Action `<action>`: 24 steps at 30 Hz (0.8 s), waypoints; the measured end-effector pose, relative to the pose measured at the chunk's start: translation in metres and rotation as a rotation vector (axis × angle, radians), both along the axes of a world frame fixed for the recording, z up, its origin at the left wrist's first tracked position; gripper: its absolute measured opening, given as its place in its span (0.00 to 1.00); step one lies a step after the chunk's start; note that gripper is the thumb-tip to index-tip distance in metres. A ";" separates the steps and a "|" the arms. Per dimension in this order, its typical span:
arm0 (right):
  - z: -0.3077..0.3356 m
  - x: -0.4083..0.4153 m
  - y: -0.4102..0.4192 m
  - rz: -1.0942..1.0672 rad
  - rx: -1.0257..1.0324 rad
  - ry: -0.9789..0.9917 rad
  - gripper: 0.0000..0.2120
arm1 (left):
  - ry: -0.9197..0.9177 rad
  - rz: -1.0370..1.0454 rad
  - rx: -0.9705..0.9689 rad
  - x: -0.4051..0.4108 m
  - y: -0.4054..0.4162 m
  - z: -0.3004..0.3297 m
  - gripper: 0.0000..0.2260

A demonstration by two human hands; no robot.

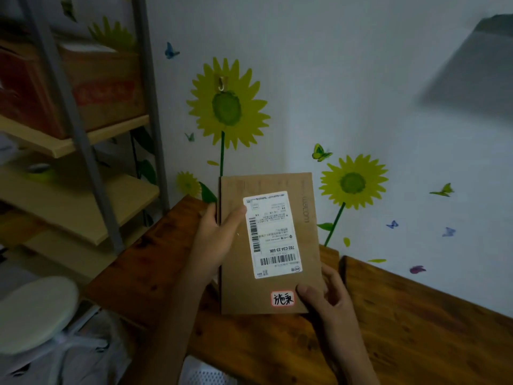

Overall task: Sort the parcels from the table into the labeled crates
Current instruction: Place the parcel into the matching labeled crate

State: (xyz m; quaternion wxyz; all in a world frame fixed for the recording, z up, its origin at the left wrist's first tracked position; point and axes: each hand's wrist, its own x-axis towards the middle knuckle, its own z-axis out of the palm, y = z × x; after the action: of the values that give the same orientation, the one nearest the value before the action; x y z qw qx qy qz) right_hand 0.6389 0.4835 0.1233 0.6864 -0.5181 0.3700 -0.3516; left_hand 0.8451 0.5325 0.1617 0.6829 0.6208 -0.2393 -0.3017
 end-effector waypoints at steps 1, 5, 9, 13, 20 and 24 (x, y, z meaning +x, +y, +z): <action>0.001 -0.003 0.003 -0.003 -0.006 -0.009 0.31 | -0.013 0.005 -0.003 -0.001 0.003 0.004 0.17; 0.005 -0.008 0.008 -0.005 -0.035 -0.036 0.42 | -0.045 0.016 -0.021 -0.006 0.013 0.014 0.26; 0.014 -0.007 0.013 0.005 -0.030 -0.086 0.52 | -0.057 -0.025 -0.081 -0.010 0.024 0.019 0.17; 0.017 -0.004 0.018 -0.020 -0.040 -0.138 0.51 | -0.039 -0.141 -0.083 -0.011 0.039 0.008 0.17; 0.016 0.000 0.023 -0.088 0.001 -0.179 0.54 | -0.078 -0.271 -0.061 -0.021 0.048 -0.009 0.20; 0.013 -0.004 0.024 -0.101 0.008 -0.188 0.51 | -0.107 -0.257 -0.029 -0.025 0.053 -0.019 0.23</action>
State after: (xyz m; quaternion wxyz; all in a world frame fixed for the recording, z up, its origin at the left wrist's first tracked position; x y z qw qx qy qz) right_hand 0.6347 0.5078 0.1359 0.7014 -0.4610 0.3310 -0.4311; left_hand 0.8199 0.5858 0.1423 0.6339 0.5901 -0.3575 -0.3495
